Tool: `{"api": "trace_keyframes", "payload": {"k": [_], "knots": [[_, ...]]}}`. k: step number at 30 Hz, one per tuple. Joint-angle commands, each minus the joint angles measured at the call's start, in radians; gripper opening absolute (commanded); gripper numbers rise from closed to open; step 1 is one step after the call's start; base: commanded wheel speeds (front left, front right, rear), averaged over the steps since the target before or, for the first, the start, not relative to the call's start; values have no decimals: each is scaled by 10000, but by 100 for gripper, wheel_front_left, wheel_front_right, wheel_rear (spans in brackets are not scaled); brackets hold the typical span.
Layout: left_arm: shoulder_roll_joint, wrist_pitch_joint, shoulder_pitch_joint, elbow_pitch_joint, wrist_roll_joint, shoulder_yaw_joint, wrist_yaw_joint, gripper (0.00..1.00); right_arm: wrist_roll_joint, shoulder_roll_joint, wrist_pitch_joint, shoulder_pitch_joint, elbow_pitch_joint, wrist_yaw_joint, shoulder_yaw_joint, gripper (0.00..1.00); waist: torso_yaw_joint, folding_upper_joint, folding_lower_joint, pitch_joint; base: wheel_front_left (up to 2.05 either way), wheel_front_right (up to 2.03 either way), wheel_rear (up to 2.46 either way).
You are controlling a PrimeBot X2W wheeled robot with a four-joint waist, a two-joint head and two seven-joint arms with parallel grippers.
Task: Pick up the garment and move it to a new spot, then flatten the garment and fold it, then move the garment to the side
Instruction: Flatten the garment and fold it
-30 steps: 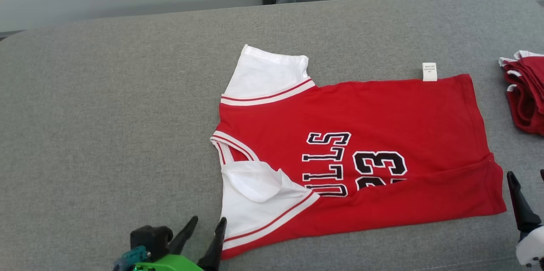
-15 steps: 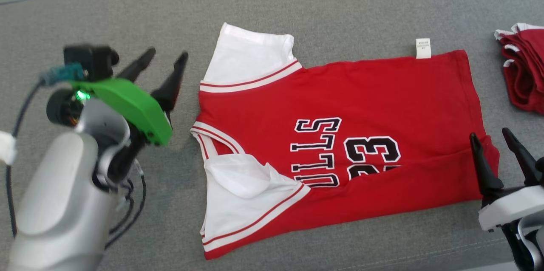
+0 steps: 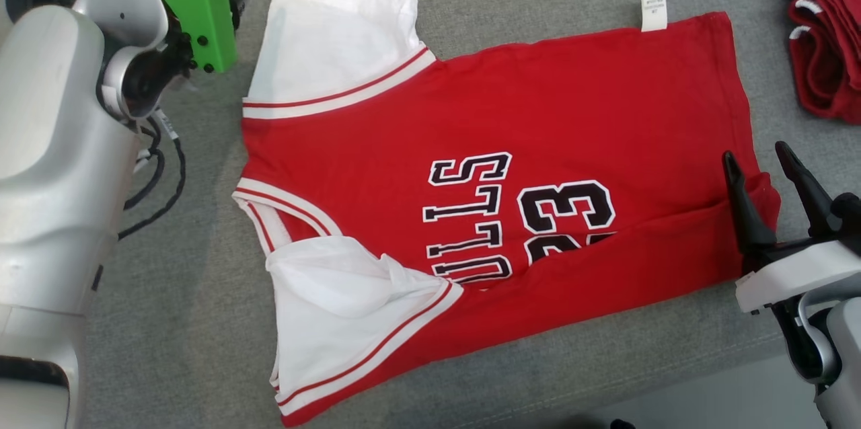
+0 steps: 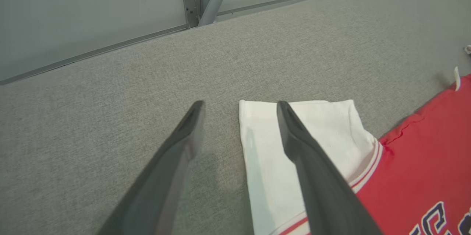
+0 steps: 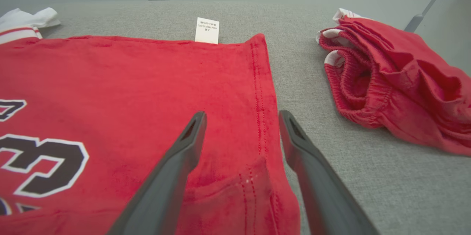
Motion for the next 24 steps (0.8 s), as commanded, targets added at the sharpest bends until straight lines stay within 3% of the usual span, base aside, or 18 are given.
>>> {"api": "trace_keyframes", "payload": {"k": [1, 17, 18, 19, 20, 21, 24], "knots": [[89, 31, -240, 237, 111, -118, -43, 100, -14, 65, -42, -164, 25, -16, 21, 100, -501, 0, -1, 500, 0, 0, 0], [572, 287, -1445, 2260, 17, -1948, -38, 100, 26, 329, -43, -544, 164, -16, 149, 100, -1149, 0, -1, 751, 0, 0, 0], [592, 283, -1475, 2332, 28, -2051, -39, 85, 24, 339, -43, -556, 165, -16, 163, 100, -1175, 0, -1, 749, 0, 0, 0], [606, 285, -1489, 2397, 10, -2141, -39, 47, 27, 339, -43, -572, 174, -16, 169, 100, -1200, 0, -1, 747, 0, 0, 0], [625, 295, -1498, 2457, -35, -2223, -39, 31, 32, 338, -43, -598, 184, -16, 183, 100, -1226, 0, -1, 746, 0, 0, 0], [655, 231, -1516, 2484, -63, -2320, -39, 4, 37, 337, -43, -636, 188, -16, 199, 100, -1253, 0, -1, 744, 0, 0, 0], [754, 57, -1524, 2407, -184, -2616, -38, 0, 60, 290, -43, -808, 206, -16, 279, 100, -1297, 0, -1, 729, 0, 0, 0]]}}
